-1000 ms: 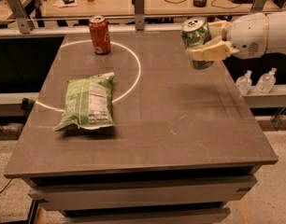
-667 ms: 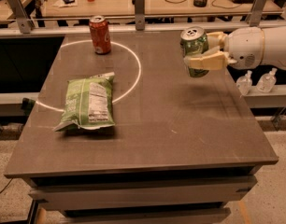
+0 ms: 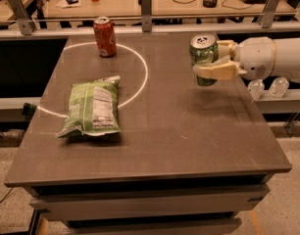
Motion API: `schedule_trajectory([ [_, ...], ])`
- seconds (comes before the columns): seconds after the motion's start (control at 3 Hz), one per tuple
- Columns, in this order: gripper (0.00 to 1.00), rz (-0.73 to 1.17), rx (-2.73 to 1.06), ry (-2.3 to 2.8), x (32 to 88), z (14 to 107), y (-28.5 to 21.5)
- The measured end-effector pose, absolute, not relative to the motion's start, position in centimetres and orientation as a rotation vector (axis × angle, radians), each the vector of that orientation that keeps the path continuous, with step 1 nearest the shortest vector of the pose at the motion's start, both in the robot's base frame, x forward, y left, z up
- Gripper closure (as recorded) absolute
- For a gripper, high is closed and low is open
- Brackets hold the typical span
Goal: Place green can upright
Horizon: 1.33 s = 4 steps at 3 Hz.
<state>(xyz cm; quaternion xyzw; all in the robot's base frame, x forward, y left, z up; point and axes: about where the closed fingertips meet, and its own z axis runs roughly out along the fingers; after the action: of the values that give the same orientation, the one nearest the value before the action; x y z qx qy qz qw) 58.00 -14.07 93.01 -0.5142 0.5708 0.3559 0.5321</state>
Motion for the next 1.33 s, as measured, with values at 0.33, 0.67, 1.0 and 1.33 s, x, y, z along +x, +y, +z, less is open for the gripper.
schedule_trajectory([
  [0.33, 1.0, 0.936, -1.184, 1.277, 57.4, 91.6, -14.4],
  [0.67, 1.0, 1.004, -1.163, 1.266, 57.2, 90.0, -14.4],
  [1.0, 1.0, 1.044, -1.169, 1.284, 57.3, 88.5, -14.4],
  [1.33, 1.0, 1.081, -1.15, 1.296, 57.5, 87.0, -14.5],
])
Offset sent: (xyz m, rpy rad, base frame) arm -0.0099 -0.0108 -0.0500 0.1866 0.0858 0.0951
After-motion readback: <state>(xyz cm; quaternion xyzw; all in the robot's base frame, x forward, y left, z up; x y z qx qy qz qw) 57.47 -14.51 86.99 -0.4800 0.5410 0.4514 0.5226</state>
